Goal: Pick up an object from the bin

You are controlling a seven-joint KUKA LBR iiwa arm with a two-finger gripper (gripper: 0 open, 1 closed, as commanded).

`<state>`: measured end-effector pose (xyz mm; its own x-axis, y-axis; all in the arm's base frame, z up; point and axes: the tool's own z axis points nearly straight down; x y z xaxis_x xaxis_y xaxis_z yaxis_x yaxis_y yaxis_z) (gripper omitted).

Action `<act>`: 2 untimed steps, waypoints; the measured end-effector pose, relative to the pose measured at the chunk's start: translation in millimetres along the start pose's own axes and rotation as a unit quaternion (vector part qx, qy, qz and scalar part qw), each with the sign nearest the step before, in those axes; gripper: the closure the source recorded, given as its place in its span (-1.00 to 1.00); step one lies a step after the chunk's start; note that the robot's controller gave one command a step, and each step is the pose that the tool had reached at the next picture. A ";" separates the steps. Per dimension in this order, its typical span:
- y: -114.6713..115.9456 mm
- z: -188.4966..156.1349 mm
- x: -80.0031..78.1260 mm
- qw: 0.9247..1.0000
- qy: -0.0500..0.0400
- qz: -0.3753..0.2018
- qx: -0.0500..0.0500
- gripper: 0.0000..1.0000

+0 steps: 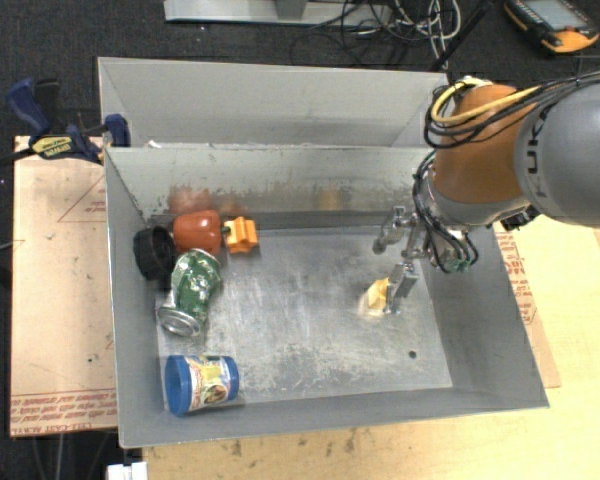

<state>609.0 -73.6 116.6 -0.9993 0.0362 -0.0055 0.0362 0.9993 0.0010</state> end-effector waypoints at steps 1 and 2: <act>-3.1 43.2 4.8 0.999 0.001 -0.042 0.000 -1.00; -4.5 52.9 -3.6 0.998 -0.005 -0.057 0.000 1.00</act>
Offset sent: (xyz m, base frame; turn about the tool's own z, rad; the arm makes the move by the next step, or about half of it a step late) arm -0.0035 -0.0073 -0.0466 -0.1569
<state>612.8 -78.1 63.7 -0.9968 -0.0777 -0.0159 -0.0777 0.9970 -0.0004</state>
